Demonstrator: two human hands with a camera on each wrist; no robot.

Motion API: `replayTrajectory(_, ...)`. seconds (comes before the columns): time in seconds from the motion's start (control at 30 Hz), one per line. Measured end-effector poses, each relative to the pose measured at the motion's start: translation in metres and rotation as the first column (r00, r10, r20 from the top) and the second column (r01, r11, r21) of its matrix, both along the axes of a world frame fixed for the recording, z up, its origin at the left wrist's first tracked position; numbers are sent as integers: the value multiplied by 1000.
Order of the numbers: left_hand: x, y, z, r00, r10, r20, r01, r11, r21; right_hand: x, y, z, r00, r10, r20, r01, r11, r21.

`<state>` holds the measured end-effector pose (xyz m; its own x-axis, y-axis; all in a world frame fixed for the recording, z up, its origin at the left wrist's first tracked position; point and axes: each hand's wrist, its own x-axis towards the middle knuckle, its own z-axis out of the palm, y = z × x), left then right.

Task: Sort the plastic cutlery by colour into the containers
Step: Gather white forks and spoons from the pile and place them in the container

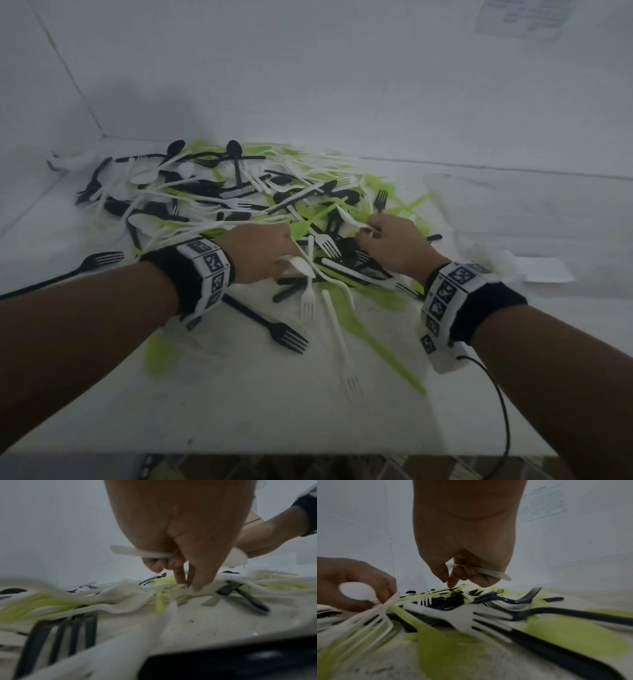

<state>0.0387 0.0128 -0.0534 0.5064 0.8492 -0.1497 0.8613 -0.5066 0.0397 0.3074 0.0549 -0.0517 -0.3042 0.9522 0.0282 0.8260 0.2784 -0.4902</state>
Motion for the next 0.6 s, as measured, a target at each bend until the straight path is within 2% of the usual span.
replayTrajectory(0.1, -3, -1, -3, 991, -4, 130, -2, 999, 43, 9, 3, -3, 1000, -19, -5, 18, 1000, -24)
replayTrajectory(0.23, -2, -7, 7, 939, 37, 342, -77, 991, 107, 17, 9, -7, 998, -64, -26, 63, 998, -21)
replayTrajectory(0.3, 1, -8, 15, 874, 86, 478, -149, 984, 96, 20, 10, -8, 998, -54, -32, 54, 999, -2)
replayTrajectory(0.37, 2, -7, 21, 793, 136, 594, -213, 975, 61, 19, 9, -9, 999, 29, 25, -27, 998, -49)
replayTrajectory(0.47, 3, -3, 26, 676, 239, 697, -331, 943, -2, 5, 2, -14, 967, 217, 133, -190, 964, -187)
replayTrajectory(0.6, 3, 2, 29, 525, 305, 794, -428, 901, -63, -13, 2, -17, 953, 279, 116, -258, 952, -163)
